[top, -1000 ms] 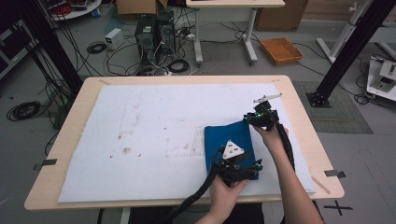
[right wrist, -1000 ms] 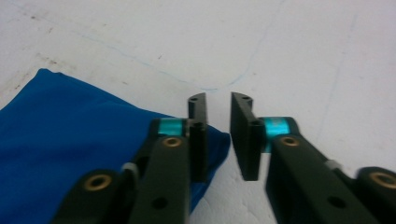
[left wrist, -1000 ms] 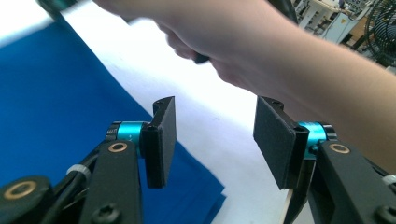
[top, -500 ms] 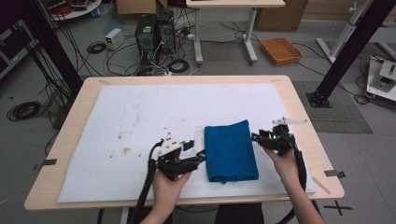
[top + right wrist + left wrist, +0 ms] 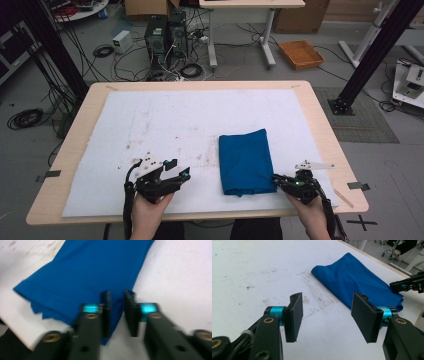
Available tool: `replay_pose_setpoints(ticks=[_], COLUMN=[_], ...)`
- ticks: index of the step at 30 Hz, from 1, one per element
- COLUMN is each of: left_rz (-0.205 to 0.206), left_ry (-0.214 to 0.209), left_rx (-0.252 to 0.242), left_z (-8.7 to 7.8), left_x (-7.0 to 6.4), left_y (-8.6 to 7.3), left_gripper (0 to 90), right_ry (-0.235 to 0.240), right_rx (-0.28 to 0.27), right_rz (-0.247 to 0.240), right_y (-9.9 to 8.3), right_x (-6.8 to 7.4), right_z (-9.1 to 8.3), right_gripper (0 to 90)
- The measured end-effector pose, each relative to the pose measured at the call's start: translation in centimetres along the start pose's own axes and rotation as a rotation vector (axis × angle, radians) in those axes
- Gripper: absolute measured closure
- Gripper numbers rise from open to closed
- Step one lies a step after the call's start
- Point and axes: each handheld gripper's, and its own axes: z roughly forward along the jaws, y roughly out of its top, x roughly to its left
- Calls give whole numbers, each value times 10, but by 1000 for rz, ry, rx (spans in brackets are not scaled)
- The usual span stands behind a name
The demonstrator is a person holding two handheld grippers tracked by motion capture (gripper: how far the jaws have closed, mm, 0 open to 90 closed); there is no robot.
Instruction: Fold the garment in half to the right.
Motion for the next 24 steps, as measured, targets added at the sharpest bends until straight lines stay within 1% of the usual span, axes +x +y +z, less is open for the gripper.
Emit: replay_pose_setpoints(ticks=[2, 4, 5, 7, 8, 9, 10, 11, 12, 13, 15, 17, 18, 19, 20, 21, 22, 23, 24], left_rz=[3, -5, 3, 9, 11, 11, 14, 13, 10, 6, 5, 4, 4, 2, 0, 0, 0, -1, 1], left_ry=[2, 5, 12, 14, 18, 18, 18, 18, 19, 20, 25, 29, 29, 31, 37, 39, 39, 42, 45], left_rx=[-4, -7, -11, -9, -8, -8, -4, -6, -7, -5, -8, -6, -6, -3, -2, 0, 0, -1, 0], left_z=[-2, -4, -5, -6, -6, -6, -6, -5, -5, -5, -4, -4, -4, -4, -4, -4, -4, -5, -5], left_x=[2, 3, 4, 6, 6, 6, 8, 9, 10, 11, 14, 16, 16, 17, 20, 22, 22, 24, 25], left_y=[0, 0, 0, 0, 0, 0, 0, -1, -1, -1, -1, -2, -2, -3, -4, -4, -4, -5, -5], left_gripper=[430, 429, 429, 429, 429, 429, 429, 428, 428, 428, 427, 426, 426, 426, 426, 426, 426, 426, 425], right_ry=[-11, -25, -28, -38, -39, -39, -49, -49, -54, -63, -84, -104, -104, -108, -110, -111, -111, -127, -145], right_rx=[-6, -2, 1, 3, 2, 2, -6, -20, -35, -49, -71, -89, -89, -102, -119, -122, -122, -105, -104], right_rz=[-12, -15, -12, -17, -16, -16, -12, -9, -12, -11, -16, -11, -11, -4, 5, 23, 23, 33, 34], right_y=[1, -1, -2, -3, -3, -3, 1, 6, 12, 20, 40, 60, 60, 69, 87, 94, 94, 107, 111], right_x=[1, 2, 2, 2, 2, 2, 0, -2, -4, -6, -11, -18, -18, -22, -28, -32, -32, -39, -41], right_z=[-2, -4, -5, -5, -6, -6, -6, -6, -6, -5, -1, 7, 7, 11, 22, 28, 28, 42, 48], right_gripper=[867, 866, 865, 859, 824, 824, 734, 704, 669, 659, 653, 651, 651, 651, 652, 652, 652, 651, 650])
